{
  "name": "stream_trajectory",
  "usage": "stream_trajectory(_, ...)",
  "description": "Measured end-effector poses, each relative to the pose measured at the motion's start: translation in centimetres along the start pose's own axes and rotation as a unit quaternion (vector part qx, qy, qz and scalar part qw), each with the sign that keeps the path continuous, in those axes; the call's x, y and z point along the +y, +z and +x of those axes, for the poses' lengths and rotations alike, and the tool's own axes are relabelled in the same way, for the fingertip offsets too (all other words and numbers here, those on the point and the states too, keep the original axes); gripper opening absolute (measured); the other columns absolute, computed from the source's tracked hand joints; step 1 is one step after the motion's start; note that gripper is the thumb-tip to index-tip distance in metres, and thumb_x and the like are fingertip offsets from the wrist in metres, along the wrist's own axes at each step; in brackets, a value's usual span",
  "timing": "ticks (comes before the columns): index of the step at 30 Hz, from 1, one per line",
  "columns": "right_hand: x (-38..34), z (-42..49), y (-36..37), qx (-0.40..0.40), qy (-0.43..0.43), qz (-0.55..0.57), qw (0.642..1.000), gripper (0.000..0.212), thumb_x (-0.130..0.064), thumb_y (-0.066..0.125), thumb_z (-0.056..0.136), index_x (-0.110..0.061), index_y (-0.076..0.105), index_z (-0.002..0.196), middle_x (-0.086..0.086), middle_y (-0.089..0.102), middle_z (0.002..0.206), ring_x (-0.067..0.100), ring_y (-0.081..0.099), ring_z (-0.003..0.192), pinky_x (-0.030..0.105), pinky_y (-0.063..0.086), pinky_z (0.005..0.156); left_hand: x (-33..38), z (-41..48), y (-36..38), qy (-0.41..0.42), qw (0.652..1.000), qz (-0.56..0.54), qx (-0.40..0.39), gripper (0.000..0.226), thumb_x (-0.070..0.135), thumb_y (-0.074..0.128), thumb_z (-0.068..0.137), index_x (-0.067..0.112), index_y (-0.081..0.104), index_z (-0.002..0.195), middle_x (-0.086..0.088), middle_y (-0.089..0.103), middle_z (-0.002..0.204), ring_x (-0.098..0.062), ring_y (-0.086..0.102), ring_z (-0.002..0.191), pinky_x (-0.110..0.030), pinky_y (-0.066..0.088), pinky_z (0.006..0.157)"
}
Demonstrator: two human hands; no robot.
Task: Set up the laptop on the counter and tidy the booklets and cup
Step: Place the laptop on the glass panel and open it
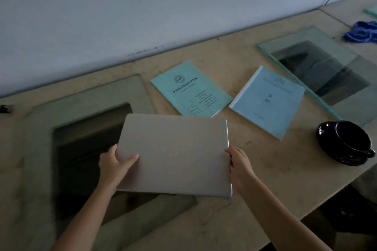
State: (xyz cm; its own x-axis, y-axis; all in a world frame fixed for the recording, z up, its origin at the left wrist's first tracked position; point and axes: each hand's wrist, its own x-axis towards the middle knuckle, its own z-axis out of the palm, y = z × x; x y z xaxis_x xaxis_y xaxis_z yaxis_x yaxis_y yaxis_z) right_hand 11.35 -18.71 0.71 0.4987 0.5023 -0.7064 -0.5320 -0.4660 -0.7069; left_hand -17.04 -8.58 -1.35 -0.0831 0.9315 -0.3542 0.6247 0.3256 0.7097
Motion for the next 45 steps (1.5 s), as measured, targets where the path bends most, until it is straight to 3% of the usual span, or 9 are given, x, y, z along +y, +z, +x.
stream_trajectory(2, 0.4, -0.7, 2.3, -0.022, -0.004, -0.031, 0.999, 0.017, -0.006, 0.047, 0.091, -0.009, 0.055, 0.077, 0.007, 0.055, 0.068, 0.015, 0.053, 0.054, 0.024, 0.043, 0.040, -2.2, -1.0, -2.1, -0.021, 0.999, -0.023, 0.030, 0.065, 0.024, 0.076, 0.074, 0.007, 0.048, 0.130, -0.015, 0.052, 0.128, -0.031, 0.052, 0.114, -0.052, 0.043, 0.099)
stream_trajectory(11, 4.9, -2.2, 11.1, -0.102, -0.015, -0.136, 0.985, 0.005, -0.016, 0.057, 0.086, -0.015, 0.060, 0.089, 0.006, 0.057, 0.082, 0.017, 0.052, 0.069, 0.028, 0.037, 0.055, -11.9, -3.7, -7.7, -0.163, 0.963, -0.169, 0.134, 0.069, 0.024, 0.075, 0.076, 0.006, 0.044, 0.135, -0.019, 0.053, 0.133, -0.038, 0.054, 0.113, -0.053, 0.045, 0.097)
stream_trajectory(14, 6.1, -2.3, 13.1, -0.107, -0.039, -0.174, 0.978, 0.004, -0.016, 0.058, 0.084, -0.019, 0.058, 0.081, 0.001, 0.050, 0.071, 0.013, 0.045, 0.061, 0.027, 0.034, 0.053, -13.5, -4.4, -8.7, -0.160, 0.952, -0.205, 0.164, 0.056, 0.014, 0.074, 0.076, -0.001, 0.054, 0.125, -0.022, 0.061, 0.123, -0.036, 0.059, 0.107, -0.048, 0.049, 0.093)
stream_trajectory(20, 8.2, -3.1, 16.0, -0.136, -0.066, -0.220, 0.964, 0.022, -0.015, 0.056, 0.084, -0.010, 0.061, 0.105, 0.004, 0.053, 0.084, 0.015, 0.048, 0.074, 0.029, 0.036, 0.061, -15.4, -5.5, -10.6, -0.170, 0.940, -0.225, 0.194, 0.050, 0.014, 0.069, 0.077, 0.003, 0.055, 0.124, -0.017, 0.062, 0.119, -0.032, 0.059, 0.103, -0.036, 0.047, 0.082)
stream_trajectory(23, 8.9, -3.3, 16.8, -0.139, -0.070, -0.232, 0.960, 0.024, -0.012, 0.052, 0.084, -0.008, 0.064, 0.105, 0.008, 0.059, 0.097, 0.022, 0.052, 0.089, 0.033, 0.039, 0.074, -15.8, -5.9, -11.0, -0.168, 0.940, -0.214, 0.206, 0.055, 0.017, 0.069, 0.077, 0.006, 0.051, 0.127, -0.015, 0.060, 0.122, -0.032, 0.057, 0.107, -0.038, 0.047, 0.087)
stream_trajectory(32, 10.4, -3.2, 16.9, -0.123, -0.095, -0.245, 0.957, 0.018, -0.011, 0.050, 0.087, -0.023, 0.064, 0.086, -0.002, 0.058, 0.088, 0.010, 0.049, 0.077, 0.029, 0.036, 0.071, -15.9, -5.9, -11.4, -0.146, 0.949, -0.196, 0.199, 0.052, 0.017, 0.069, 0.074, 0.005, 0.054, 0.122, -0.016, 0.062, 0.118, -0.034, 0.058, 0.106, -0.051, 0.049, 0.093)
stream_trajectory(35, 10.7, -3.0, 16.8, -0.117, -0.103, -0.269, 0.950, 0.013, -0.014, 0.049, 0.088, -0.018, 0.062, 0.086, -0.002, 0.054, 0.082, 0.009, 0.047, 0.077, 0.043, 0.037, 0.090, -15.9, -5.9, -11.4, -0.143, 0.953, -0.188, 0.190, 0.054, 0.022, 0.069, 0.072, 0.004, 0.054, 0.121, -0.016, 0.062, 0.117, -0.035, 0.058, 0.105, -0.051, 0.049, 0.093)
stream_trajectory(41, 11.1, -2.9, 16.6, -0.121, -0.114, -0.312, 0.936, 0.022, -0.026, 0.051, 0.089, -0.020, 0.059, 0.109, 0.008, 0.055, 0.117, 0.022, 0.046, 0.099, 0.046, 0.034, 0.096, -16.3, -6.4, -11.1, -0.120, 0.952, -0.206, 0.193, 0.041, 0.017, 0.069, 0.075, 0.007, 0.057, 0.113, -0.009, 0.063, 0.105, -0.030, 0.060, 0.099, -0.037, 0.049, 0.083)
stream_trajectory(45, 11.4, -2.9, 16.1, -0.161, -0.112, -0.349, 0.916, 0.055, -0.037, 0.051, 0.090, -0.029, 0.035, 0.143, 0.005, 0.035, 0.148, 0.031, 0.029, 0.136, 0.059, 0.022, 0.111, -16.8, -6.7, -10.9, -0.123, 0.956, -0.213, 0.157, 0.042, 0.019, 0.065, 0.082, 0.006, 0.053, 0.120, -0.014, 0.060, 0.116, -0.031, 0.057, 0.106, -0.046, 0.047, 0.094)
